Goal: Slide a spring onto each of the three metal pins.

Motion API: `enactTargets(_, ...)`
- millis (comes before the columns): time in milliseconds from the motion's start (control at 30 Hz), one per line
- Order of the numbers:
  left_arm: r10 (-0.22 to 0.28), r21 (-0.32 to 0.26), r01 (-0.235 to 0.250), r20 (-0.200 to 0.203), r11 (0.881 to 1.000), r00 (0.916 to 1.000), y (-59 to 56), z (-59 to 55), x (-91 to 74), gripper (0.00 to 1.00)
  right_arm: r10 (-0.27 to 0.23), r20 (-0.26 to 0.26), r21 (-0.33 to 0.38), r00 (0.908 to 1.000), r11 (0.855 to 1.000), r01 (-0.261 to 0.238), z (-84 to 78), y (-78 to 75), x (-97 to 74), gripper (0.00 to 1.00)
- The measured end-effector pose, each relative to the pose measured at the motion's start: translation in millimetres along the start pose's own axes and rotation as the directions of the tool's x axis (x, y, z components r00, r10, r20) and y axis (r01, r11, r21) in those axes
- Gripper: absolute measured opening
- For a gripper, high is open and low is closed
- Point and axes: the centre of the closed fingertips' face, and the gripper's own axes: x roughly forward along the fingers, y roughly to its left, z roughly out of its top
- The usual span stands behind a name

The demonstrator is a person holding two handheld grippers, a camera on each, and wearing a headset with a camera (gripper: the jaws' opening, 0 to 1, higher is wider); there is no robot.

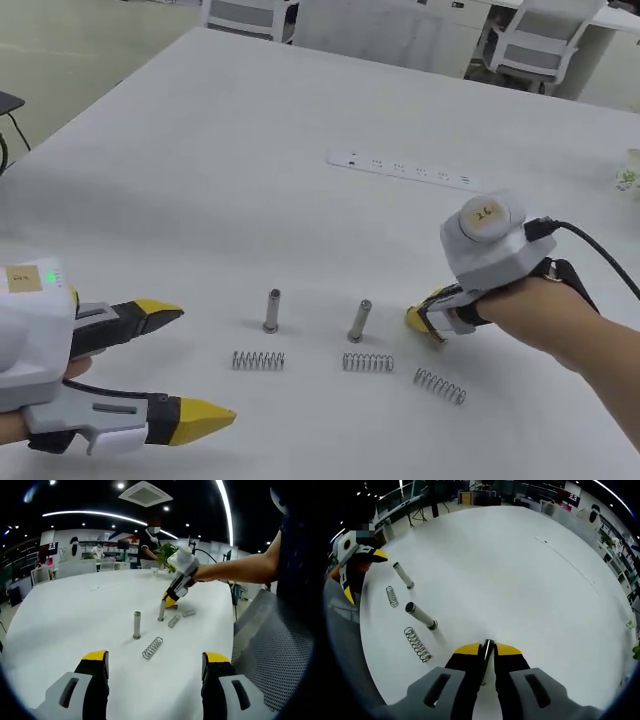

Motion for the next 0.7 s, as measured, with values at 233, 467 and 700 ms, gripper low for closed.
enactTargets(233, 0.004, -0.001, -0.004, 0.002, 1.0, 1.0, 1.4, 0.6, -0.1, 0.72, -0.002, -0.026, 0.018, 0.9996, 1.0, 0.003, 0.3, -1.2, 1.0, 0.07)
enactTargets(467, 0.003, 0.004, -0.003, 0.003, 1.0, 1.0, 0.6, 1.4, 0.5, 0.72, -0.015, -0.038, 0.054, 0.9991, 0.998, 0.018, -0.6, -0.2, 0.6, 0.06)
enactTargets(700, 0.004, 0.012, -0.004, 0.007, 1.0, 1.0, 0.7, 5.1, -1.1, 0.72, -0.021, -0.015, 0.08, 0.9997, 0.997, 0.022, 0.1, -0.2, -4.8, 0.05)
